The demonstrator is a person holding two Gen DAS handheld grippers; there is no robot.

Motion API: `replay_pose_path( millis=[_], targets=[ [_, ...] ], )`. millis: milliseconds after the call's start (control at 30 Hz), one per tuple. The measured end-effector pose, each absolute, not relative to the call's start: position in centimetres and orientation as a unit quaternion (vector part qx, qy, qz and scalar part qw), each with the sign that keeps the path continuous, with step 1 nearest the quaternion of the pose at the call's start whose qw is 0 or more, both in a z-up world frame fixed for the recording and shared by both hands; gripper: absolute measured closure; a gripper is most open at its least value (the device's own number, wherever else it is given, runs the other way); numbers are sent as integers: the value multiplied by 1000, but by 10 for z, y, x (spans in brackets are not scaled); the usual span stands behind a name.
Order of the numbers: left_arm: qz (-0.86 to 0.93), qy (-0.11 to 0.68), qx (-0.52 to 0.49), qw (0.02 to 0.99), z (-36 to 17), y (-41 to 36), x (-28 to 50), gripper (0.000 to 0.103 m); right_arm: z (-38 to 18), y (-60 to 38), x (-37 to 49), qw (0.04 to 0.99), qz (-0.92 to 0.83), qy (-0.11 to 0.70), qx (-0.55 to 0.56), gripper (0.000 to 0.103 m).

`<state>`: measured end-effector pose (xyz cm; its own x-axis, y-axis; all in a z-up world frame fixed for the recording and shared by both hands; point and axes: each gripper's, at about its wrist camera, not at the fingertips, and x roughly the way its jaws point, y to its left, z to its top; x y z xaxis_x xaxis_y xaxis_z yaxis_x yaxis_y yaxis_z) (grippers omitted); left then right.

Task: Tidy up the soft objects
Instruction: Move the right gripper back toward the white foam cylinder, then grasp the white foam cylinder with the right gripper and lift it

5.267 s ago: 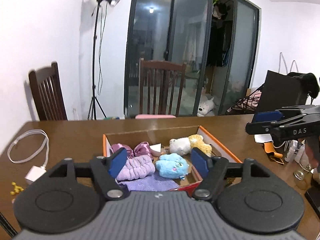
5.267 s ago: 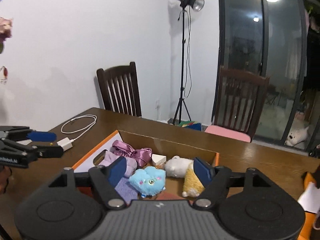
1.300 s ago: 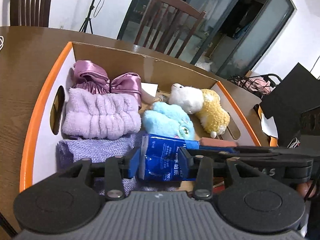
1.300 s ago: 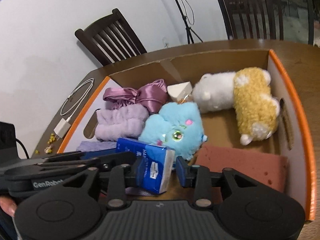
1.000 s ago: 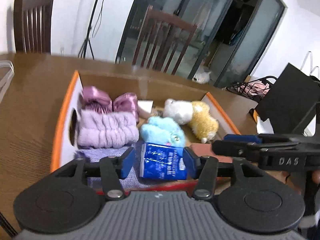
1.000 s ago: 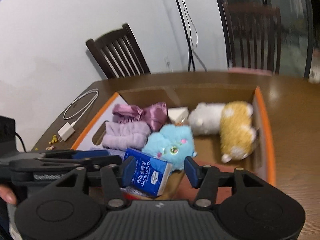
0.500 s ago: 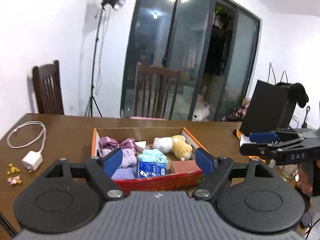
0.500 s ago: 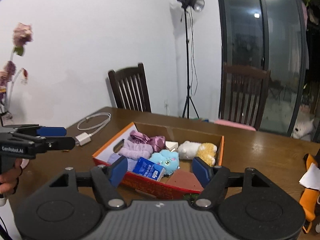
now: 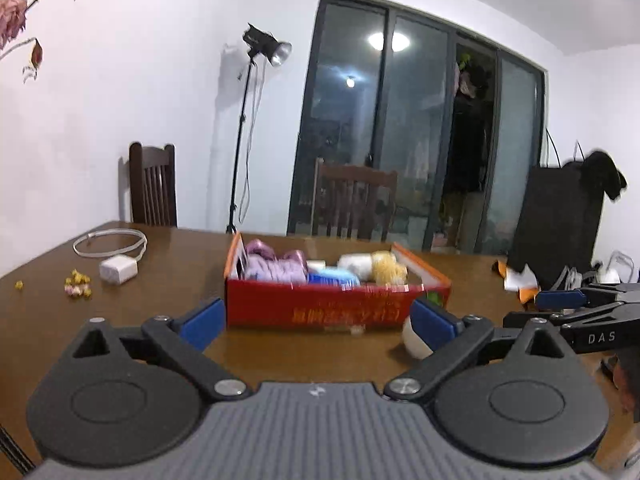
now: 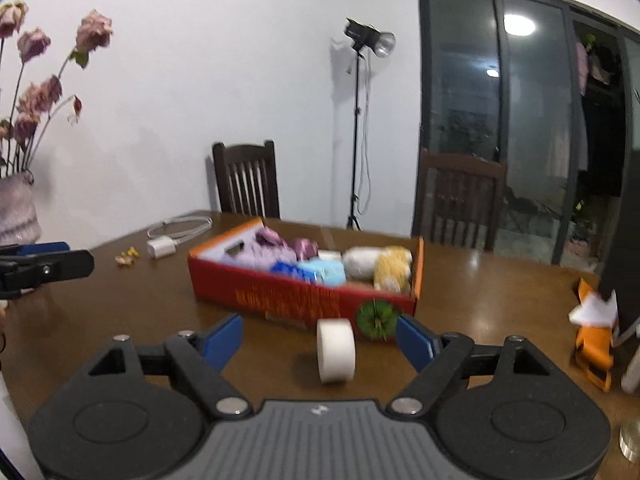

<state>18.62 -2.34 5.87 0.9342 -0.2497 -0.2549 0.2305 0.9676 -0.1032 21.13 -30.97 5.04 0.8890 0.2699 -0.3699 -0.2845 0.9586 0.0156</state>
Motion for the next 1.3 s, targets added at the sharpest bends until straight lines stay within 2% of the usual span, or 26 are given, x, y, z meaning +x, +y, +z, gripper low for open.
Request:
replay_pose_path(
  millis=[167, 333, 500, 567, 600, 633, 700, 800, 867, 900, 933, 1033, 1167, 1233, 1300],
  targets=[
    [-129, 159, -41, 978, 45, -20, 197, 2, 28, -314, 207, 969, 140, 206, 6, 20],
    [-132, 178, -50, 974, 34, -25, 225, 2, 16, -308, 243, 965, 134, 224, 2, 22],
    [-137, 201, -47, 969, 20, -34, 256, 2, 4, -296, 298, 960, 127, 250, -1, 31],
    [-137, 207, -51, 967, 15, -35, 266, 2, -5, -293, 320, 955, 132, 265, -2, 44],
    [-139, 211, -54, 966, 13, -35, 270, 2, -10, -293, 330, 951, 133, 281, 9, 66],
    [-141, 214, -57, 965, 11, -34, 274, 2, -13, -293, 335, 946, 137, 293, 21, 76],
    [-155, 219, -73, 961, 8, -31, 278, 2, -12, -291, 334, 931, 196, 303, 60, 76],
    [-194, 234, -116, 946, 4, -24, 287, 2, -15, -297, 332, 871, 316, 319, 201, 75],
    [-212, 244, -142, 935, -1, -21, 291, 3, -25, -297, 337, 854, 321, 339, 231, 73],
    [-219, 251, -151, 931, -5, -21, 294, 5, -31, -297, 340, 852, 311, 351, 232, 70],
    [-222, 256, -155, 928, -7, -22, 295, 8, -37, -297, 342, 854, 295, 365, 225, 58],
    [-233, 273, -153, 921, -15, -28, 300, 19, -37, -302, 337, 875, 260, 355, 201, 46],
    [-244, 297, -165, 908, -20, -36, 315, 31, -29, -305, 329, 899, 235, 330, 165, 48],
    [-248, 306, -174, 902, -22, -40, 324, 41, -28, -302, 329, 903, 238, 324, 153, 67],
    [-249, 320, -179, 897, -23, -46, 333, 47, -28, -298, 329, 907, 232, 322, 141, 71]
  ],
)
